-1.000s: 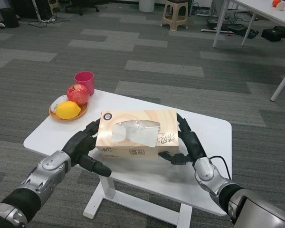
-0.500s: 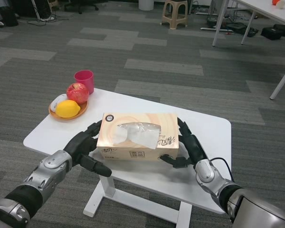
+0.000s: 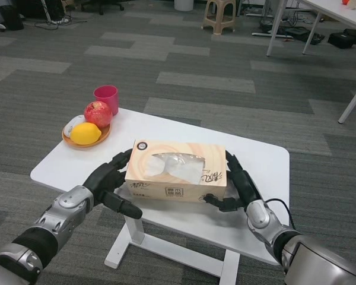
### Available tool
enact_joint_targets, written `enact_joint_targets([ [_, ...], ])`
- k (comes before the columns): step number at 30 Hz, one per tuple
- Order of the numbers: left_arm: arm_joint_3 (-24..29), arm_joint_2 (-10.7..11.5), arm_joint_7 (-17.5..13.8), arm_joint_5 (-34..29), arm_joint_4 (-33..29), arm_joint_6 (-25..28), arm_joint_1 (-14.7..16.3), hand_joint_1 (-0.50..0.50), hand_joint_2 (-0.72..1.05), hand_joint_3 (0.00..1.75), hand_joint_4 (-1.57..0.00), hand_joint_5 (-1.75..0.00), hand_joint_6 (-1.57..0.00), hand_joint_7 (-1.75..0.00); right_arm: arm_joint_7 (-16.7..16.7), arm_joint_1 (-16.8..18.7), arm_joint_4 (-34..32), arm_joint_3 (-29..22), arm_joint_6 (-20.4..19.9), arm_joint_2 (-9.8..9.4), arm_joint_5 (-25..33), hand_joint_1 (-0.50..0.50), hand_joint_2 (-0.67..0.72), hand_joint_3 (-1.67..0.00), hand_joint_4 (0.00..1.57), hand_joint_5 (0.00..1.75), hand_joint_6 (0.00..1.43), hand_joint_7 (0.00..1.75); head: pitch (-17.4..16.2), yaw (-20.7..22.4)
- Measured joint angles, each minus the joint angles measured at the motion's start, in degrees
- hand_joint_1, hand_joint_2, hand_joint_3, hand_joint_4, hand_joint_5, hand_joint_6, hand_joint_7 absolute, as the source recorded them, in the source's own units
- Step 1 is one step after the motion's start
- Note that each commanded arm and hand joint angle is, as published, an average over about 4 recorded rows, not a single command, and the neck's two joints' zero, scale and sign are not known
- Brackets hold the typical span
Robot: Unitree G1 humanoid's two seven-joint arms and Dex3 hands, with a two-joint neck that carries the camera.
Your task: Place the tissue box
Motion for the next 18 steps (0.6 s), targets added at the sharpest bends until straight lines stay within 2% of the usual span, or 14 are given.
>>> enact_joint_targets([
  [6, 0.5, -0.4, -0.8, -0.5, 1.0, 0.0, -0.1, 0.50, -0.02, 0.00, 0.00, -0.82, 0.00, -0.14, 0.6, 0.7, 0.1, -3.2, -0.1, 0.13, -0.4, -0.46, -0.54, -0.79, 0.17, 0.19, 0.14, 0.42, -0.1, 0.0],
  [14, 2.1, -0.6, -1.1, -0.5, 1.2, 0.0, -0.1, 0.50, -0.02, 0.00, 0.00, -0.82, 0.00, -0.14, 1.8, 1.4, -0.7, -4.9, -0.3, 0.07, -0.4, -0.46, -0.48, -0.79, 0.14, 0.19, 0.10, 0.42, -0.1, 0.0],
  [18, 2.7, -0.6, -1.3, -0.5, 1.2, 0.0, 0.0, 0.50, -0.02, 0.00, 0.00, -0.82, 0.00, -0.14, 2.8, 1.8, -1.1, -5.6, -0.4, -0.18, -0.4, -0.46, -0.48, -0.85, 0.07, 0.07, 0.04, 0.35, -0.1, 0.0],
])
